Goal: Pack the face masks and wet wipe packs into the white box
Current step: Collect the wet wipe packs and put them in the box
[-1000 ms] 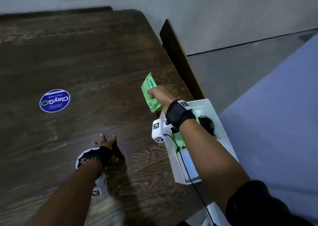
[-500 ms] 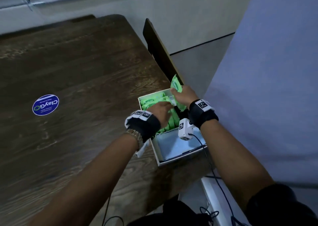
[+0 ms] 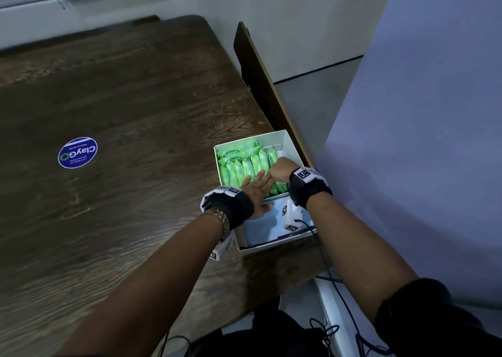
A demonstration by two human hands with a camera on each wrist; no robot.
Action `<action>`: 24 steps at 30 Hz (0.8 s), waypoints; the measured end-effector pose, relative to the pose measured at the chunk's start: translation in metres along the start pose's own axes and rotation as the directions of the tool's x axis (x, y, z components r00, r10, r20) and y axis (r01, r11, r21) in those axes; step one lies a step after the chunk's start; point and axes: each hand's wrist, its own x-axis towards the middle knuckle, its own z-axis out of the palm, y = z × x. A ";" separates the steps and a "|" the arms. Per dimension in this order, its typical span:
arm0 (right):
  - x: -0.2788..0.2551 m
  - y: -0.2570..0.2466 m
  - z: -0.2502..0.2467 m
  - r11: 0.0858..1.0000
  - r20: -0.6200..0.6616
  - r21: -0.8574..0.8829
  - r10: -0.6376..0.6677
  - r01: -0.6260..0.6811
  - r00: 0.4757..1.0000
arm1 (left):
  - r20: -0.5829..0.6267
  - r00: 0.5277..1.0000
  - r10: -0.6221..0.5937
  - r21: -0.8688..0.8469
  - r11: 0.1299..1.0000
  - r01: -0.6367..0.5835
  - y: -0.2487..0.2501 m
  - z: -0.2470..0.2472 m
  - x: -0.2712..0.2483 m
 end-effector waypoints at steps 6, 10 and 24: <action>0.004 0.008 -0.015 0.994 0.003 -0.098 -0.044 0.044 0.999 | -0.125 0.982 -0.139 -0.102 0.987 0.127 -0.015 -0.014 0.014; 0.009 0.009 -0.008 0.990 0.006 -0.136 -0.044 0.045 0.999 | -0.048 0.980 -0.192 0.016 0.981 0.192 -0.013 -0.003 0.026; -0.003 0.015 -0.040 0.978 -0.335 -0.154 -0.188 0.143 0.923 | -0.311 0.889 -0.336 -0.341 0.913 0.225 -0.049 -0.069 -0.034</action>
